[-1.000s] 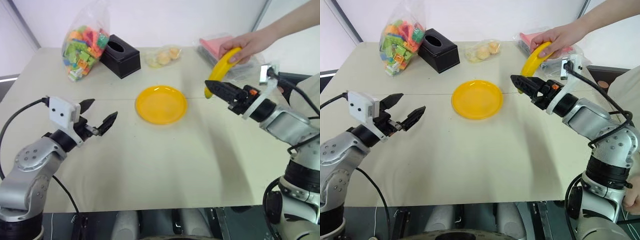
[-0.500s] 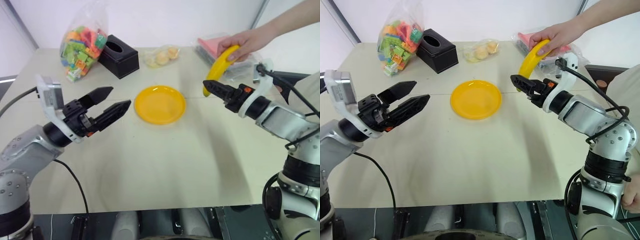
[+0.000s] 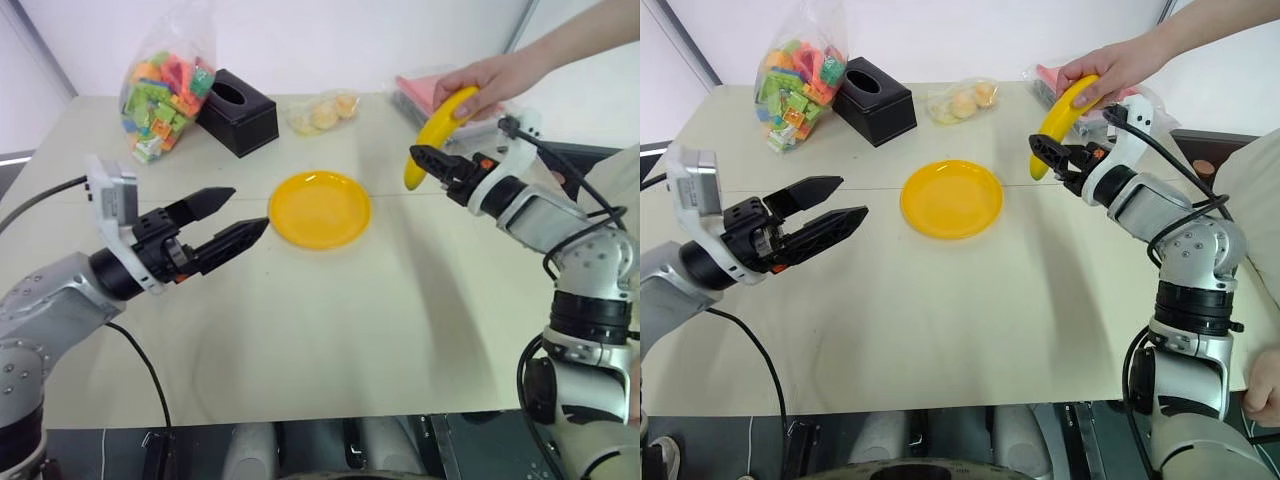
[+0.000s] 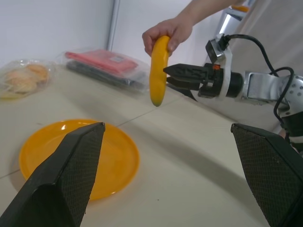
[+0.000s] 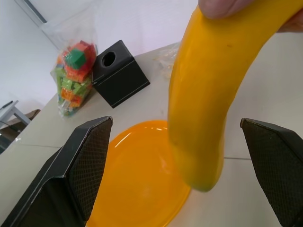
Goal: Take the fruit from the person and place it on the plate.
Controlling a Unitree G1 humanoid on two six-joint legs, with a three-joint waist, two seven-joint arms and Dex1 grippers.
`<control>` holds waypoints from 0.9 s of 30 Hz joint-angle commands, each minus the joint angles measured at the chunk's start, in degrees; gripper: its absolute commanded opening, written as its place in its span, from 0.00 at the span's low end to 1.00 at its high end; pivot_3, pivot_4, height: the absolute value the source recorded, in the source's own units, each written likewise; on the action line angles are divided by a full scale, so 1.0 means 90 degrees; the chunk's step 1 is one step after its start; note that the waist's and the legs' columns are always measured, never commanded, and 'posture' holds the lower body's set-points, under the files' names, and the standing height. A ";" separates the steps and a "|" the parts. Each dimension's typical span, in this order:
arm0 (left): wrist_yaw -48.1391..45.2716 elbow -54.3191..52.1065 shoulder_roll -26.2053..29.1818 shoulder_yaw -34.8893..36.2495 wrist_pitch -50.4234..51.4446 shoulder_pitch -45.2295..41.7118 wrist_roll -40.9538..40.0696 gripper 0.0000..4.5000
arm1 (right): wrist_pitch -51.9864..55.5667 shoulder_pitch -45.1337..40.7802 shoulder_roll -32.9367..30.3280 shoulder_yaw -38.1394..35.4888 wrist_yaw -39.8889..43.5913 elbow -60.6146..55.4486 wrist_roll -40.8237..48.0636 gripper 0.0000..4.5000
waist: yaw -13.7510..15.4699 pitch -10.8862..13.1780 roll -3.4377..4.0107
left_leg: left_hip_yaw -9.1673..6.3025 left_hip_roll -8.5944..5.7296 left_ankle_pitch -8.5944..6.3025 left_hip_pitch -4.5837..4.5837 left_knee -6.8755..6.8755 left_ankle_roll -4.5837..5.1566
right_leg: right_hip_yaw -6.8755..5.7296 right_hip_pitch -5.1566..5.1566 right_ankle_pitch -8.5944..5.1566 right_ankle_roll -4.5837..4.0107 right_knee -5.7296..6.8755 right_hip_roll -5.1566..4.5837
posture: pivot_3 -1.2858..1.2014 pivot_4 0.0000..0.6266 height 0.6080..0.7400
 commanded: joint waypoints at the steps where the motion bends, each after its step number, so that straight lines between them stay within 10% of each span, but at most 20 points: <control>1: 0.0047 -0.0191 0.0098 0.0112 -0.0146 0.0010 -0.0030 1.00 | -0.0283 -0.0270 0.0082 0.0004 0.0285 0.0090 -0.0303 0.98 | 0.0003 0.0000 0.0000 | 0.0000 0.0000 0.0000 0.0000 0.0000 0.0000 | 0.0000 0.0000 0.0000 0.0000 0.0000 0.0000 | 0.52 0.24 1.00; 10: 0.0059 -0.0334 0.0171 0.0115 -0.0196 0.0171 0.0046 1.00 | -0.0679 -0.0580 0.0393 0.0108 0.0667 0.0683 -0.1025 0.98 | 0.0002 0.0001 0.0001 | 0.0002 0.0000 0.0000 -0.0001 -0.0001 0.0000 | 0.0000 -0.0001 0.0000 0.0000 -0.0003 -0.0001 | 0.52 0.24 1.00; 17: 0.0108 -0.0384 0.0132 0.0033 -0.0288 0.0226 0.0144 1.00 | -0.0681 -0.0612 0.0519 0.0062 0.0790 0.0685 -0.1260 0.37 | 0.0004 0.0001 0.0001 | 0.0004 0.0000 0.0000 -0.0001 -0.0002 0.0000 | 0.0000 -0.0001 0.0000 0.0000 -0.0004 -0.0003 | 0.52 0.24 1.00; 27: 0.0103 -0.0371 0.0130 0.0052 -0.0330 0.0313 0.0160 1.00 | -0.0376 -0.0572 0.0675 0.0005 0.0681 0.0381 -0.1192 0.37 | -0.0002 0.0001 0.0002 | 0.0003 0.0000 0.0000 -0.0001 -0.0005 0.0000 | 0.0000 -0.0002 0.0000 0.0000 -0.0004 -0.0002 | 0.52 0.24 1.00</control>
